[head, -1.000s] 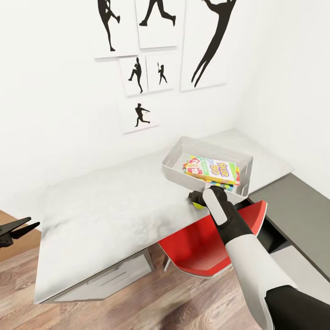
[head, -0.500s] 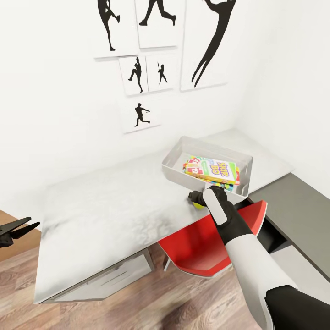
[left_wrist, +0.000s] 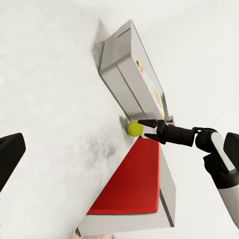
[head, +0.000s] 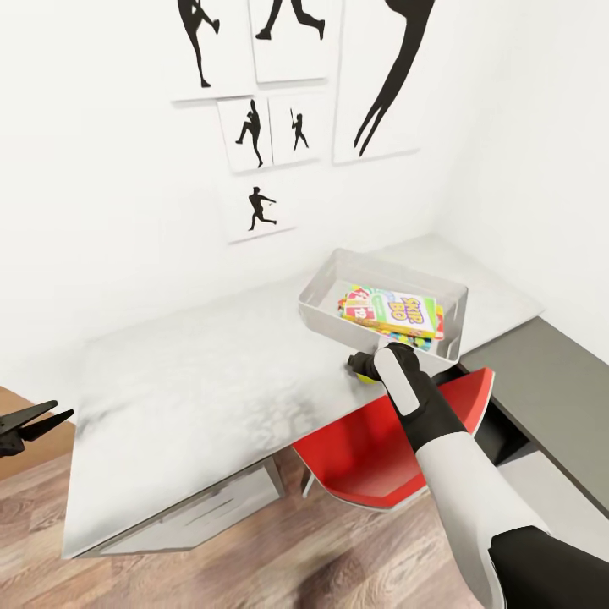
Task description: Put all the toys in the child's room - the three board games (two on the bed and one on the table), the two jigsaw puzzles on the table, and the tennis ball on the table - inside the toy box on the table in the child's room.
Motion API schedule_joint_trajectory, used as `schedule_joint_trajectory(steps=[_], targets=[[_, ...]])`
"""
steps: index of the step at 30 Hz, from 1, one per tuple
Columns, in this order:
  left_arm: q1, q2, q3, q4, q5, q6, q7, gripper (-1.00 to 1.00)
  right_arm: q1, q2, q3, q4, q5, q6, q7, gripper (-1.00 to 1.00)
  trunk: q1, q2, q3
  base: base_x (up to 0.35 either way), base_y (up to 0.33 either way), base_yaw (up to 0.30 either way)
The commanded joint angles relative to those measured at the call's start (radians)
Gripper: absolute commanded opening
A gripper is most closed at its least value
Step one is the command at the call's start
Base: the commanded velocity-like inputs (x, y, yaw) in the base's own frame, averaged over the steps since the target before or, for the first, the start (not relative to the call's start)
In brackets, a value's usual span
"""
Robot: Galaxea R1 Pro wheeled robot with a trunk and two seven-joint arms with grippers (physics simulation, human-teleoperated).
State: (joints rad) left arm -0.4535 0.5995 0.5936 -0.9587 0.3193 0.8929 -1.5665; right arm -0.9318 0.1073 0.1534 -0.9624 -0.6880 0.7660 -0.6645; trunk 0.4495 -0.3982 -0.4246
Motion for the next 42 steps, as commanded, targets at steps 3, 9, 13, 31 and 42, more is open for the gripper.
schedule_joint_trajectory(steps=[3,9,13,31,42], targets=[[-0.001,0.0,0.0,0.0,-0.001,0.011,-0.004,1.0,-0.001,0.0,0.002,-0.001,-0.01,0.001,-0.01,1.0,0.001,-0.002,-0.003,0.0,0.0,0.0],[-0.001,0.0,0.0,0.0,-0.002,0.011,-0.004,1.0,-0.001,-0.001,0.0,-0.001,-0.01,0.001,-0.01,1.0,0.001,-0.002,-0.004,0.0,0.0,0.0],[-0.001,0.0,0.0,0.0,-0.001,0.011,-0.004,1.0,-0.001,-0.001,-0.001,-0.001,-0.01,0.001,-0.01,1.0,0.001,-0.002,-0.005,0.0,0.0,0.0],[-0.001,0.0,0.0,0.0,-0.001,0.011,-0.004,1.0,-0.001,0.0,-0.002,-0.001,-0.01,0.0,-0.01,1.0,0.001,-0.002,-0.019,0.0,0.0,0.0],[-0.001,0.0,0.0,0.0,-0.001,0.011,-0.004,1.0,-0.001,-0.001,-0.001,-0.001,-0.009,-0.001,-0.01,1.0,0.001,-0.002,-0.021,0.0,0.0,0.0]])
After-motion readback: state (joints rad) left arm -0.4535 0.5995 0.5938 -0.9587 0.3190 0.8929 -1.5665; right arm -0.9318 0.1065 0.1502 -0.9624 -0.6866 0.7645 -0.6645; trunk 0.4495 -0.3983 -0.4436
